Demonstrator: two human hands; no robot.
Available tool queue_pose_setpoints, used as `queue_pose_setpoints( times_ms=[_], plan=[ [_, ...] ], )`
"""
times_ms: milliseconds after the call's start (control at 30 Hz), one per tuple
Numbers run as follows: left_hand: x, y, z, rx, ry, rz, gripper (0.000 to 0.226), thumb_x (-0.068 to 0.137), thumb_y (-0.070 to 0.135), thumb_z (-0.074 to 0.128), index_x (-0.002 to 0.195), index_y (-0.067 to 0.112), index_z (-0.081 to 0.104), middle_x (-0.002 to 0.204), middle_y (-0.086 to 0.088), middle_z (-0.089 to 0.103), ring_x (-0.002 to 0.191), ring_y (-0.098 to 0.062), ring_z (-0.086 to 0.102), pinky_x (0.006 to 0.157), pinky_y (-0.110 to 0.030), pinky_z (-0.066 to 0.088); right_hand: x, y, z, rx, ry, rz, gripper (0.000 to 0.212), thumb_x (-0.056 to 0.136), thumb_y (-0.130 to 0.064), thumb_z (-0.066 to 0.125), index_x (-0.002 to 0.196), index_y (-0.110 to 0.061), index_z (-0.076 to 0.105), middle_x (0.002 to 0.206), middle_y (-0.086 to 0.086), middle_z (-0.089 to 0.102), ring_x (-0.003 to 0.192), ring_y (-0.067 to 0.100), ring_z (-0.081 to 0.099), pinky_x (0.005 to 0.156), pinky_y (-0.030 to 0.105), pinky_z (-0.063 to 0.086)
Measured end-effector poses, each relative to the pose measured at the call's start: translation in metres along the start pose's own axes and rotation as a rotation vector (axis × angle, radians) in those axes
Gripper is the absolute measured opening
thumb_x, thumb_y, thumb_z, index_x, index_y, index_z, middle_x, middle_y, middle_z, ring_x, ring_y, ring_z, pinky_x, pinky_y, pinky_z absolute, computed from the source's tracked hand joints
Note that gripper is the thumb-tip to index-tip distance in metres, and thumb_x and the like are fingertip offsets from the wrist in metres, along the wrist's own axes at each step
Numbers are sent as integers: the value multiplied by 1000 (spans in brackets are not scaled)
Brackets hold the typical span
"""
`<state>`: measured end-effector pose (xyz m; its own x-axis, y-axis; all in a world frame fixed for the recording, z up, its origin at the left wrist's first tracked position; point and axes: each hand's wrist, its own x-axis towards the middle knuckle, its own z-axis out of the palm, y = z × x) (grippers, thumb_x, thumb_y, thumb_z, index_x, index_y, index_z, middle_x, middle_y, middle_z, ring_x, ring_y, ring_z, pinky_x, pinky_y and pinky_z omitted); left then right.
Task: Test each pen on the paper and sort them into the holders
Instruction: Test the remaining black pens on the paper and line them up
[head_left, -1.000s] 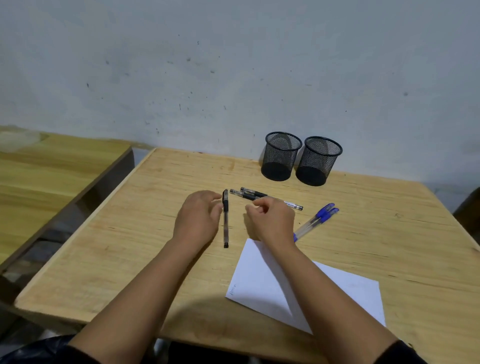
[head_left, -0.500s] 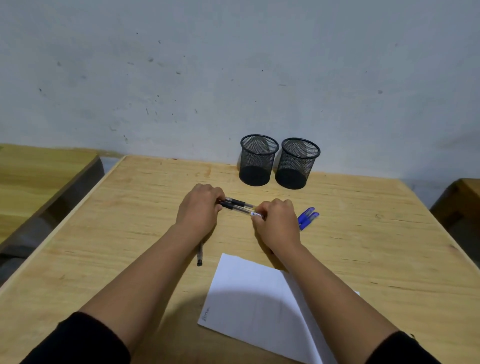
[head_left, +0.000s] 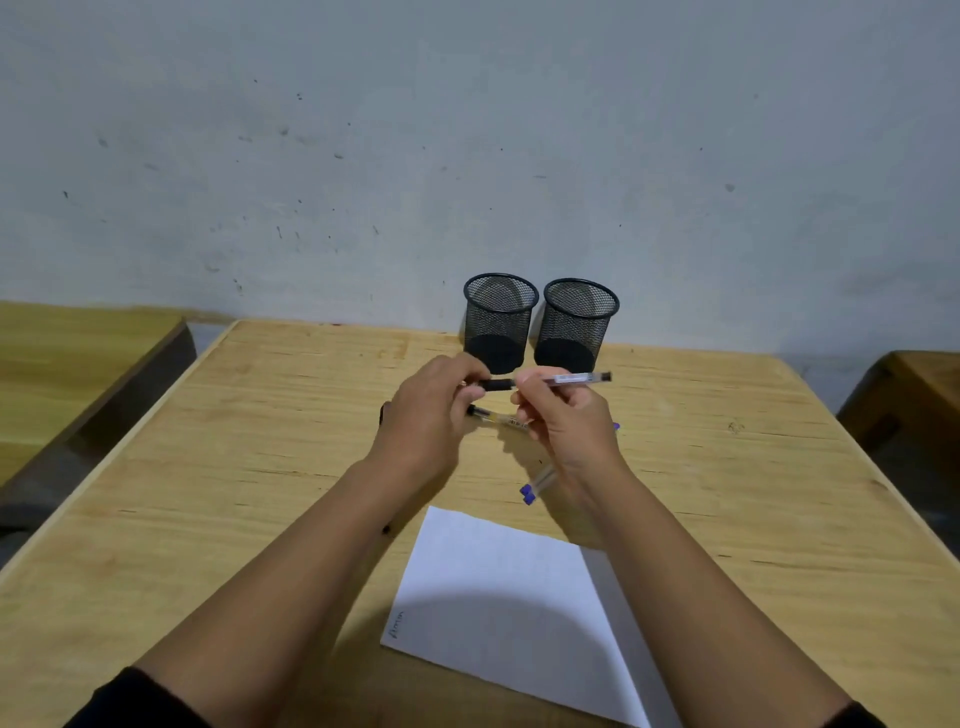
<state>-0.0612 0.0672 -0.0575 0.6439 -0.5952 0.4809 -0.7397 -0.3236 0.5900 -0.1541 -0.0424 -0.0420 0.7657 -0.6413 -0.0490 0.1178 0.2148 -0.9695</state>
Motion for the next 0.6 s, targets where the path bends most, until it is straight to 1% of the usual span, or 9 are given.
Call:
queue_pose_setpoints(
  times_ms=[100, 200, 267, 333, 400, 500, 533, 567, 600],
  plan=[
    [-8, 17, -4, -123, -10, 16, 12, 88, 10, 55, 93, 17, 62, 85, 3, 65, 76, -9, 56, 68, -13, 40, -10, -1, -1, 16, -28, -27, 10, 89, -10, 60, 80, -12, 64, 60, 1, 56, 46, 3, 49, 43, 13, 37],
    [-12, 23, -10, -150, -15, -27, 13, 86, 6, 57, 87, 17, 65, 75, 6, 65, 69, 2, 56, 62, -6, 38, -22, -1, -4, -40, -44, -84, 11, 90, -9, 58, 80, -9, 63, 59, 1, 55, 45, 1, 47, 45, 11, 38],
    [-13, 17, -20, -185, 51, -144, 16, 85, -1, 56, 87, 12, 66, 73, 6, 62, 65, 11, 56, 60, -2, 39, -28, -8, -13, 72, 33, -115, 12, 91, -5, 56, 80, -8, 60, 54, -2, 54, 42, 1, 44, 41, 10, 35],
    [-14, 2, -36, -132, 133, -240, 16, 86, 1, 55, 87, 12, 66, 73, 7, 62, 61, 6, 55, 59, 1, 37, -31, -20, -30, 178, 114, -141, 14, 91, -3, 54, 79, -8, 58, 50, -4, 53, 40, 2, 42, 38, 10, 32],
    [-18, -8, -43, -56, 48, -248, 14, 85, 4, 57, 86, 13, 67, 73, 7, 64, 65, 0, 55, 61, 1, 36, -32, -26, -44, 153, 112, -150, 14, 91, -3, 54, 79, -8, 58, 50, -4, 53, 41, 3, 43, 39, 11, 33],
    [-26, 1, -28, -101, -213, -206, 13, 83, 5, 60, 85, 16, 68, 84, -1, 70, 74, -13, 62, 64, -2, 40, -36, -20, -41, 24, 9, -151, 15, 91, -5, 55, 78, -11, 60, 52, -4, 55, 44, 5, 46, 41, 14, 36],
    [-27, 6, -20, -102, -304, -206, 13, 83, 7, 61, 83, 18, 67, 85, 0, 70, 74, -15, 64, 66, -10, 47, -38, -15, -38, 23, -12, -135, 14, 91, -5, 55, 78, -10, 60, 53, -3, 55, 45, 5, 46, 41, 14, 37],
    [-28, 8, -13, -80, -374, -207, 12, 83, 10, 61, 82, 20, 67, 84, 1, 69, 75, -18, 65, 68, -21, 51, -40, -12, -35, 33, -16, -118, 13, 91, -5, 55, 79, -9, 60, 54, -2, 55, 45, 5, 46, 41, 14, 37],
    [-27, 7, -6, -45, -418, -200, 12, 82, 12, 63, 81, 22, 66, 83, 3, 68, 77, -19, 64, 69, -29, 52, -41, -10, -33, 37, -10, -110, 13, 91, -5, 55, 79, -9, 60, 55, -1, 55, 45, 5, 46, 41, 14, 37]
  ],
)
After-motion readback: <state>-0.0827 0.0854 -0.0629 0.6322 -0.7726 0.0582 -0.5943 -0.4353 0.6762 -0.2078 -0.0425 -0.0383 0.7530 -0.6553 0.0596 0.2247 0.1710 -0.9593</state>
